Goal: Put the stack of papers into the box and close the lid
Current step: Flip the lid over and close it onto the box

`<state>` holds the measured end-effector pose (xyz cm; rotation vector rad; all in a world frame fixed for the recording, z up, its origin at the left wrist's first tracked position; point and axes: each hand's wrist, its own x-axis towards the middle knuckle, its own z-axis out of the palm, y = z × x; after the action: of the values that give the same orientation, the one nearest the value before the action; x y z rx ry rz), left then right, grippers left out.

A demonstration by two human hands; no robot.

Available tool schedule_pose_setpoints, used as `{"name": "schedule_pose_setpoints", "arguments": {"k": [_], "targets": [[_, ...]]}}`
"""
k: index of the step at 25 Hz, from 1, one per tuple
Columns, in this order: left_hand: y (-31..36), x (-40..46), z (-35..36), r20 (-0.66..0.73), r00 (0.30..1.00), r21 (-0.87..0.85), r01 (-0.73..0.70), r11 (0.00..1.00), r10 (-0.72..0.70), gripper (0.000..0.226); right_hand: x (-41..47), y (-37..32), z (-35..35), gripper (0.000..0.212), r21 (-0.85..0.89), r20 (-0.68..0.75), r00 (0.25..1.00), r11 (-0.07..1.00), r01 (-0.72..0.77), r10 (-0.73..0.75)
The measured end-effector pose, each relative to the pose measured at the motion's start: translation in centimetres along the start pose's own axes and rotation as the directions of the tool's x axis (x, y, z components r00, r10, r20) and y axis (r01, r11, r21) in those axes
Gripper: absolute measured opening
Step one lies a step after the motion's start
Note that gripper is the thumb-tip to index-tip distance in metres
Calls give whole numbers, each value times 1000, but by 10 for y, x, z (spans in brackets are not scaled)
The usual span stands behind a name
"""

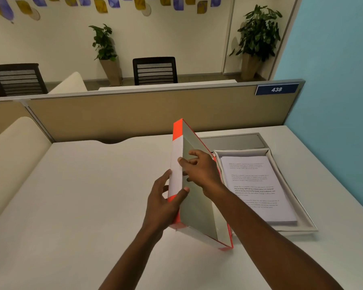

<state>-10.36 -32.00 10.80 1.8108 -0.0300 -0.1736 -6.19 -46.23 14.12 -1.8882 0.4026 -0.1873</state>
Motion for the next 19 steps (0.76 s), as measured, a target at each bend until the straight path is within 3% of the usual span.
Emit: {"name": "schedule_pose_setpoints", "arguments": {"k": [2,6,10,14,19], "targets": [[5,-1,8,25,999,-29,-29,999,30,82,9,1,-6,54,97,25,997,992,-76,74],[2,6,16,63,998,-175,-9,985,21,85,19,5,-26,26,188,4,996,979,-83,84],[-35,32,32,167,961,-361,268,893,-220,83,19,5,-56,22,295,24,994,949,-110,108],[-80,43,61,315,825,-339,559,757,-468,69,9,7,-99,22,384,53,992,915,-126,115],[-98,49,85,444,732,-386,676,627,-516,65,-1,19,-141,29,464,89,990,876,-136,106]]}}
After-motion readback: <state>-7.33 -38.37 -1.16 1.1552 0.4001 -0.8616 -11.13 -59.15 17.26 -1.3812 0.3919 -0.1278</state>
